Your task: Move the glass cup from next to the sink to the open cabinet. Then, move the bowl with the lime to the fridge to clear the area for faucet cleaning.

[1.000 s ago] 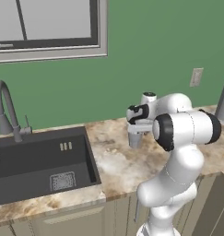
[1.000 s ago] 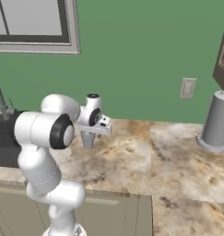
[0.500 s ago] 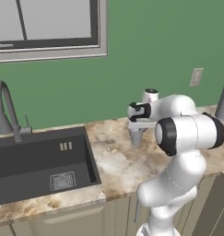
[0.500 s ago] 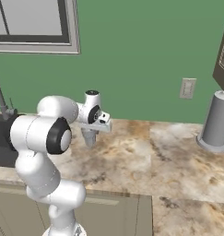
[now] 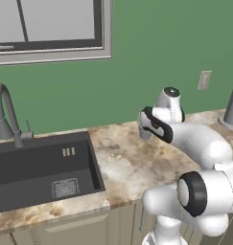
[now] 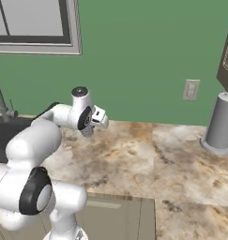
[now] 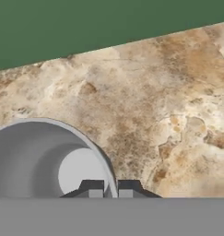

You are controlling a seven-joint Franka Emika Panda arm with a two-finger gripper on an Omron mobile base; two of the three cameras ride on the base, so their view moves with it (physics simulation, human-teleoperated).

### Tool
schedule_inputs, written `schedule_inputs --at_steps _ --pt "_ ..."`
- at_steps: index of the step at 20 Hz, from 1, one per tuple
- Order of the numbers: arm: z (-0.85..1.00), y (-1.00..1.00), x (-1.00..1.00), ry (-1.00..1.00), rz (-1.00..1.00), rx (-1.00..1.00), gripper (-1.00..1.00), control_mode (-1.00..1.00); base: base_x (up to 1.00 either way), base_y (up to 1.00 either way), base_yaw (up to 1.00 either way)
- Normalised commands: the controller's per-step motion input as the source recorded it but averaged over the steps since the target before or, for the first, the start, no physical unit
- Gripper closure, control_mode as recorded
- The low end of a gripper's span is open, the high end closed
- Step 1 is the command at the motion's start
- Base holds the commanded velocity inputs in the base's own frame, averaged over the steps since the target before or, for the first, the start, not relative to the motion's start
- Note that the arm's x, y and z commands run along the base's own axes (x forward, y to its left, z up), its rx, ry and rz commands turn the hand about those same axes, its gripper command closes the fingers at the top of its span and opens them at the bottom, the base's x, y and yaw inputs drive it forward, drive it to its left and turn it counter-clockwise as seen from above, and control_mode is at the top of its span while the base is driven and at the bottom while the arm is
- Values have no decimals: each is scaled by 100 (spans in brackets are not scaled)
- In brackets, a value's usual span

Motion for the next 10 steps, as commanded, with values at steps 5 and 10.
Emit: schedule_inputs --at_steps 5,10 --pt "0 0 0 0 0 0 100 100 -98 1 -49" --pt "0 0 0 0 0 0 100 100 -72 20 -84"
